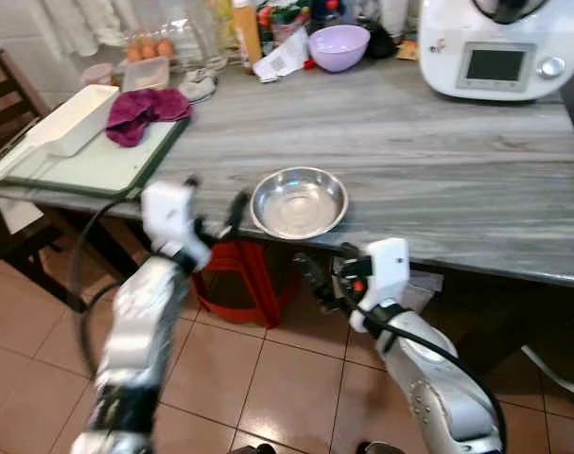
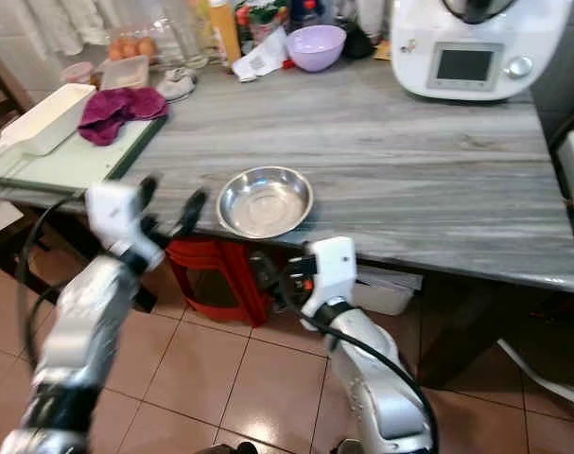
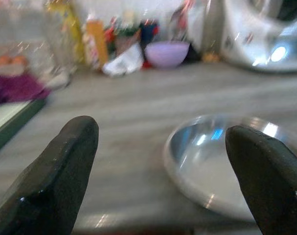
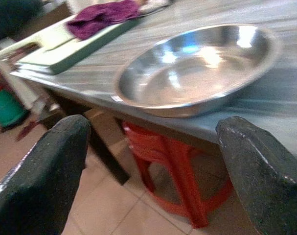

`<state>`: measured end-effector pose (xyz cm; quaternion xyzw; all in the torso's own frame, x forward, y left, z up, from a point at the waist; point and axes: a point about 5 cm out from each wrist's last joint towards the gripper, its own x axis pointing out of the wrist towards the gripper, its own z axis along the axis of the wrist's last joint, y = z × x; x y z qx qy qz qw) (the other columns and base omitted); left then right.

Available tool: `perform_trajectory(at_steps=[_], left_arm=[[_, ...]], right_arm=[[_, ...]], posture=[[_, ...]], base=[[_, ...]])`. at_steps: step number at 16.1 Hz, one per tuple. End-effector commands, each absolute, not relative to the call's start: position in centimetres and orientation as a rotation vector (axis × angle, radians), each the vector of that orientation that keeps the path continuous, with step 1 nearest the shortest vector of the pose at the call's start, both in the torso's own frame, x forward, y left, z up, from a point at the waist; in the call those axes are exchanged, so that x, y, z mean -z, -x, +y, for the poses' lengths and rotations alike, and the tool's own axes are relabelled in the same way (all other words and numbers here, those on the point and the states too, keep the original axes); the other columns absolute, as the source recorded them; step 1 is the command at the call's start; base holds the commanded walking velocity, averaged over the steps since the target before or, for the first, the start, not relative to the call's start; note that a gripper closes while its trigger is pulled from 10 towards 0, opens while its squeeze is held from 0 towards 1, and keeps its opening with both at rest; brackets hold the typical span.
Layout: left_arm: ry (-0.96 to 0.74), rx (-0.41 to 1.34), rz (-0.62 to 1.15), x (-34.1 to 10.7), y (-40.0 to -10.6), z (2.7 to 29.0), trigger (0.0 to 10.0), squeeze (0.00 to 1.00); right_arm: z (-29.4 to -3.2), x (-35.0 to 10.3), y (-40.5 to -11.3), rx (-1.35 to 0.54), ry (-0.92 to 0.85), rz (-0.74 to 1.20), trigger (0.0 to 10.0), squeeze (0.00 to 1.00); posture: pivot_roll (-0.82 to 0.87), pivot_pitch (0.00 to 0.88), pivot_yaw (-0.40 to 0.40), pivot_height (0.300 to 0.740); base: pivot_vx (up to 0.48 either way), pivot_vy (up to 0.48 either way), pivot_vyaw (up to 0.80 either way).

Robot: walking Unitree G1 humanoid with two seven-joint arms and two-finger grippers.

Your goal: Setting the table

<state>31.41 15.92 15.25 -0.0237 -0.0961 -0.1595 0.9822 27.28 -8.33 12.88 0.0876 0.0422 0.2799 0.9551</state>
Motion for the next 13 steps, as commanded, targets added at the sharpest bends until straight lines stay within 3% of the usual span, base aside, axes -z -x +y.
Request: perform_trajectory(at_steps=[1, 5, 13], left_arm=[[0.012, 0.277, -0.172, -14.8, -30.6, 17.5, 10.0, 0.0], [-0.033, 0.274, -0.037, -11.0, -27.2, 19.1, 10.0, 0.0], [-0.001, 0.418, 0.015, -9.8, -25.6, 16.5, 10.0, 0.0]], right_arm=[[-7.6, -12.7, -27.3, -0.62, -0.168, 0.095, 10.0, 0.0], [-6.7, -12.6, -28.5, -0.754, -0.122, 0.119, 10.0, 0.0], [-6.3, -12.7, -32.0, -0.847, -0.096, 0.14, 10.0, 0.0]], posture=[[-0.09, 0.128, 0.132, 0.74], [-0.07, 0.151, 0.107, 0.74], [-0.06, 0.164, 0.089, 0.74]], base=[[0.0, 0.0, 0.0], [0.0, 0.0, 0.0], [0.0, 0.0, 0.0]])
